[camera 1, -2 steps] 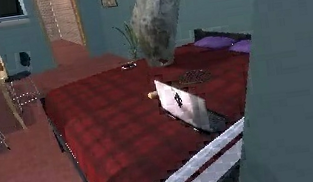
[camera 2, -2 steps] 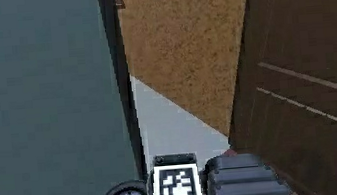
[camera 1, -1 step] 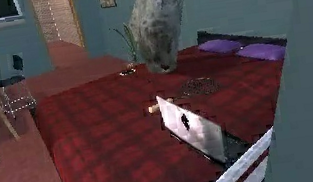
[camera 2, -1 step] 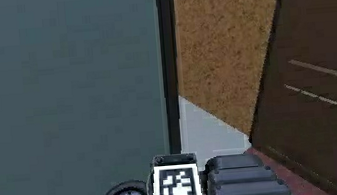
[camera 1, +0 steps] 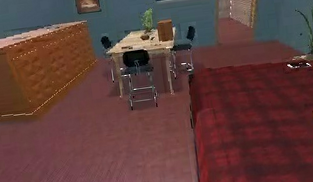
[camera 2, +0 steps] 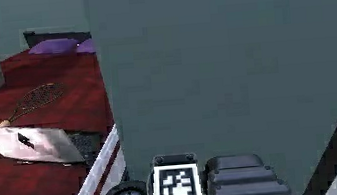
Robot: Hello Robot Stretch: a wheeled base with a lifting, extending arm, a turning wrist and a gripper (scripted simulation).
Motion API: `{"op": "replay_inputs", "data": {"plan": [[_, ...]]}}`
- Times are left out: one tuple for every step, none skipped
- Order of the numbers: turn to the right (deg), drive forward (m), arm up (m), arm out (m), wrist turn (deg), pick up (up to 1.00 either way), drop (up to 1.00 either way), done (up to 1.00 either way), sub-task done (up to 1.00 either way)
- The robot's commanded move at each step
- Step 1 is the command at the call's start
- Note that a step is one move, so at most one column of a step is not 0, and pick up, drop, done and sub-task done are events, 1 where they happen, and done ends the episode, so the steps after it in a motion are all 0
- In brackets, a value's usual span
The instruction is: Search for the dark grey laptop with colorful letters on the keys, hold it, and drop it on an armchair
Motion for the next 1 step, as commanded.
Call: {"op": "replay_inputs", "data": {"plan": [[-45.0, 0.00, 0.00, 0.00, 0.0, 0.00, 0.00, 0.00, 0.00]]}}
